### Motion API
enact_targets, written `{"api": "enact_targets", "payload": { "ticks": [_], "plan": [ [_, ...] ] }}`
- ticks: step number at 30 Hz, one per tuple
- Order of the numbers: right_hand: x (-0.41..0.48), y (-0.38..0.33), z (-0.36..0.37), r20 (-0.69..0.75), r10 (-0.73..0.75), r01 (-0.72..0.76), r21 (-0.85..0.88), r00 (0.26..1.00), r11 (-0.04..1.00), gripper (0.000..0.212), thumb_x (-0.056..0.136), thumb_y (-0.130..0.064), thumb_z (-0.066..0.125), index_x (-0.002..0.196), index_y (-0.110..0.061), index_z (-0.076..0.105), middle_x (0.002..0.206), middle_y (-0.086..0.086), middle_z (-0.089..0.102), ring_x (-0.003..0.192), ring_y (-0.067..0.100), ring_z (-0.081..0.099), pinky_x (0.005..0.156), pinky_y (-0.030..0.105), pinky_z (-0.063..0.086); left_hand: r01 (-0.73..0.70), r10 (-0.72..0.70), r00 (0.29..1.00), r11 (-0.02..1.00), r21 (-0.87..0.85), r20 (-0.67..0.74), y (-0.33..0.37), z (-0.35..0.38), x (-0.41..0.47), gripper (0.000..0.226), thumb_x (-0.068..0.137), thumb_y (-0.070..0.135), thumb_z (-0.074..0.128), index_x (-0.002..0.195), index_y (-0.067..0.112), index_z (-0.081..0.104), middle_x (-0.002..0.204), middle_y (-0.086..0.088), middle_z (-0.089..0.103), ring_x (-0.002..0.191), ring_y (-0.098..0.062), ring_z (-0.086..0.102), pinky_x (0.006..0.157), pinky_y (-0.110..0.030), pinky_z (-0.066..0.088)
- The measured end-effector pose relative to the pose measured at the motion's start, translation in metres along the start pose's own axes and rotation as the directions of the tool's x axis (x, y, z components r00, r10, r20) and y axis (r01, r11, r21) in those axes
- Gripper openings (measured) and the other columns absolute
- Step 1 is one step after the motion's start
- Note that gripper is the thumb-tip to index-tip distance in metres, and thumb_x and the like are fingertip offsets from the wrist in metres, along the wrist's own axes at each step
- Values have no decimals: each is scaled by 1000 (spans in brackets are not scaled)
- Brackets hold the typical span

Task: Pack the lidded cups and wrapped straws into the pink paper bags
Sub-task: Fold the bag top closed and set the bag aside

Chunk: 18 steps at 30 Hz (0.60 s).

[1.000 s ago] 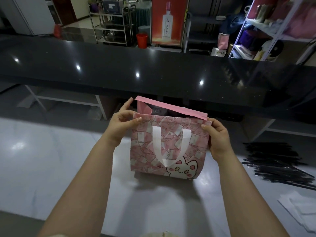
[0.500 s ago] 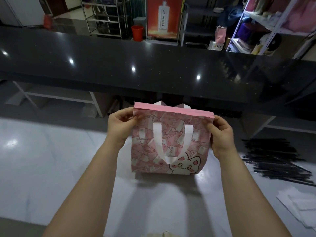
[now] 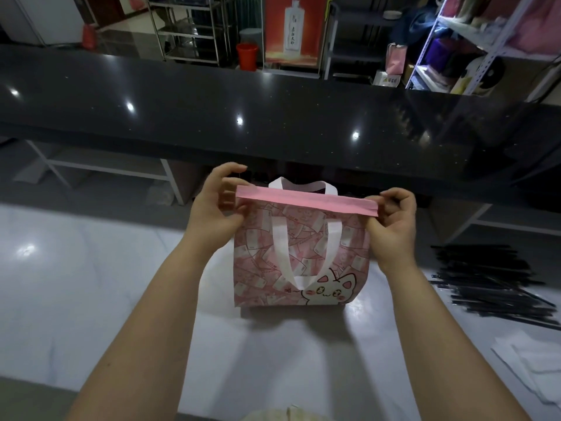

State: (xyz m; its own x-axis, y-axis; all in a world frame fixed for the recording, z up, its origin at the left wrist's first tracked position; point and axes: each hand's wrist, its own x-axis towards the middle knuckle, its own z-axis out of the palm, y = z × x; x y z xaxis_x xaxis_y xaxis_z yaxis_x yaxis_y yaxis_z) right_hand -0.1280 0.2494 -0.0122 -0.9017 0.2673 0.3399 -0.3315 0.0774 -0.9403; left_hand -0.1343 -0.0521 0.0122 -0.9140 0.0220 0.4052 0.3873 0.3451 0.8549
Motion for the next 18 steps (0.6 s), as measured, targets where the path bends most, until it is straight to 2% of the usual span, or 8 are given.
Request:
{"api": "enact_targets", "payload": {
  "ticks": [2, 6, 8, 11, 14, 16, 18],
  "plan": [
    [3, -5, -3, 97, -62, 70, -84, 993, 994, 44, 87, 4, 64, 101, -36, 52, 96, -3, 69, 95, 16, 68, 78, 27, 58, -50, 47, 998, 996, 74, 44, 3, -4, 2, 62, 81, -6, 69, 106, 49, 55, 103, 23, 62, 101, -2, 61, 79, -16, 55],
    [9, -5, -10, 215, -76, 124, -221, 974, 967, 46, 86, 11, 57, 87, -35, 62, 98, -9, 67, 96, 11, 65, 80, 31, 58, -56, 53, 998, 995, 87, 36, 4, -8, 0, 42, 79, -12, 64, 87, 29, 67, 97, 13, 66, 97, -8, 63, 81, -27, 58],
    [12, -5, -13, 229, -52, 111, -252, 972, 961, 48, 85, 14, 56, 85, -33, 64, 96, -12, 66, 96, 6, 63, 82, 30, 58, -70, 66, 997, 991, 113, 41, 4, -9, -2, 38, 79, -10, 67, 86, 28, 68, 96, 12, 67, 95, -6, 64, 82, -24, 57],
    [14, -7, -20, 282, -24, 109, -289, 959, 951, 39, 84, 11, 60, 89, -27, 67, 102, -11, 67, 100, 6, 63, 86, 32, 57, -121, 107, 992, 967, 224, 72, 3, -13, -4, 30, 79, 0, 74, 90, 28, 69, 95, 15, 67, 94, -6, 64, 83, -20, 55],
    [14, -13, -26, 362, 13, 131, -373, 932, 919, 27, 77, -10, 77, 96, -27, 69, 113, -15, 66, 109, 5, 60, 91, 32, 54, -204, 177, 978, 926, 316, 113, 5, -17, -6, 19, 80, 14, 76, 93, 26, 70, 93, 14, 66, 90, -6, 64, 80, -20, 56],
    [12, -18, -23, 360, -6, 170, -426, 933, 888, 25, 75, -24, 78, 97, -30, 68, 114, -20, 64, 110, 0, 57, 91, 27, 52, -254, 233, 967, 909, 330, 102, 9, -15, -6, 12, 83, 20, 74, 95, 18, 72, 94, 9, 65, 88, -7, 63, 78, -19, 56],
    [11, -24, -13, 347, -64, 237, -484, 936, 842, 23, 81, -21, 75, 99, -33, 64, 107, -20, 61, 104, -2, 56, 86, 26, 50, -274, 271, 961, 884, 378, 62, 15, -8, -4, 15, 82, 19, 76, 95, 12, 71, 94, 7, 64, 85, -8, 61, 75, -19, 55]
  ]
}}
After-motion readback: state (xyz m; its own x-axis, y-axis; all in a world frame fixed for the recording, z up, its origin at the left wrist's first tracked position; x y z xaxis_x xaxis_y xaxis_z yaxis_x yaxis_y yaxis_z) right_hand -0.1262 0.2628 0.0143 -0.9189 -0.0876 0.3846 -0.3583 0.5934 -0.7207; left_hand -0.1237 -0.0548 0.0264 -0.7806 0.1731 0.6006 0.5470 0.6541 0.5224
